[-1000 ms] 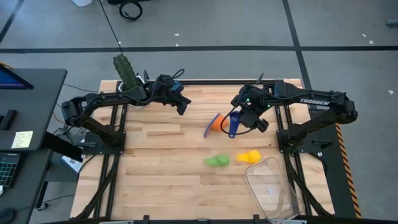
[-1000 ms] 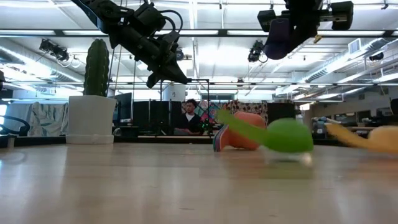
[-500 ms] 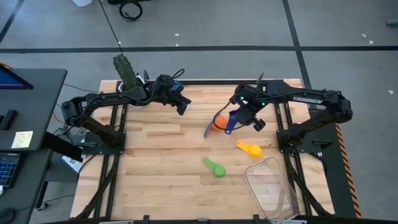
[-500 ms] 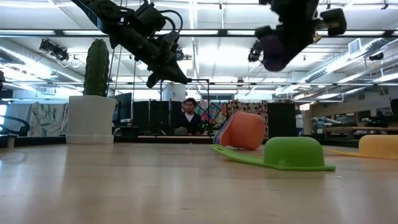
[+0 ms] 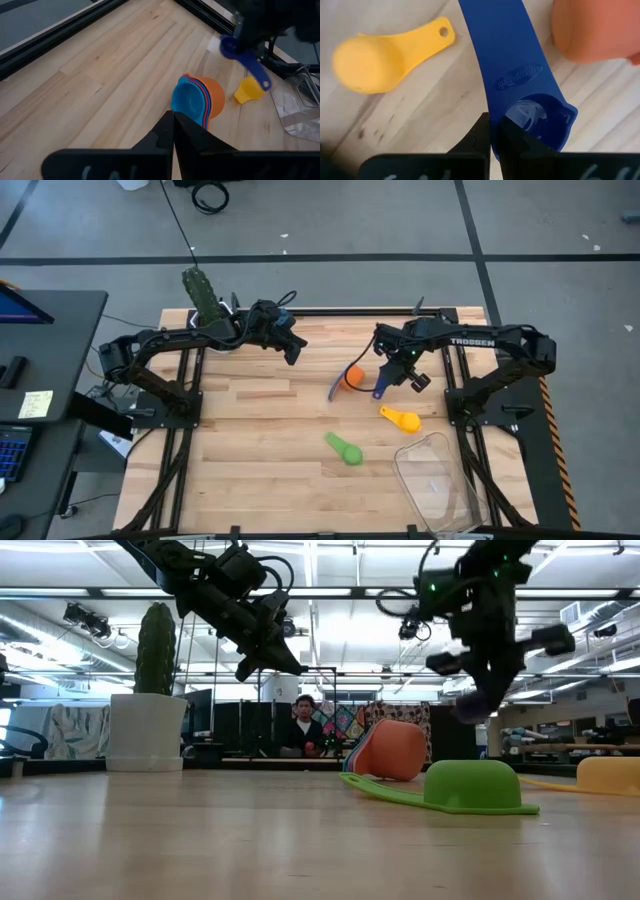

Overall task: Nest measuring cups in basket
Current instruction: Adjust the stacked measuring cups

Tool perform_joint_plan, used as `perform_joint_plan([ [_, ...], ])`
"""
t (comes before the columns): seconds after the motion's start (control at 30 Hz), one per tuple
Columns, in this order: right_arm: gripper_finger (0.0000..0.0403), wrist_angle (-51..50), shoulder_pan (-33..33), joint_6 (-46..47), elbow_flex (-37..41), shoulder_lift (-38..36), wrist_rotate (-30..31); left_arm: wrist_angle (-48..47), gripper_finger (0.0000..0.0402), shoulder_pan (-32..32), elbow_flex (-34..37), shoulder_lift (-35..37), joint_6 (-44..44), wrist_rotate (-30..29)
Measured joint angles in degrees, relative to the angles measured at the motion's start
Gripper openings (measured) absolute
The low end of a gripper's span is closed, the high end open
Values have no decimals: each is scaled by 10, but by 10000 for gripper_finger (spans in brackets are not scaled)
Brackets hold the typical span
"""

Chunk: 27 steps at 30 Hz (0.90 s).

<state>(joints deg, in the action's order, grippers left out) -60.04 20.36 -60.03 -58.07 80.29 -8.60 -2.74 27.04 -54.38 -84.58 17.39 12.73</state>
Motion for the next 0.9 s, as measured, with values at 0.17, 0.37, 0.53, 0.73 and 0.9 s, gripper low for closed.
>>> perform_joint_plan([
  [0.17,25,91,20,-2,73,0,9,0,14,0,0,0,0,0],
  [0.37,25,156,30,-6,126,0,44,0,14,0,0,0,0,0],
  [0.53,37,181,30,21,139,0,47,0,14,0,0,0,0,0],
  [0.73,61,201,30,29,139,0,46,0,14,0,0,0,0,0],
  [0.9,86,215,30,29,139,0,46,0,14,0,0,0,0,0],
])
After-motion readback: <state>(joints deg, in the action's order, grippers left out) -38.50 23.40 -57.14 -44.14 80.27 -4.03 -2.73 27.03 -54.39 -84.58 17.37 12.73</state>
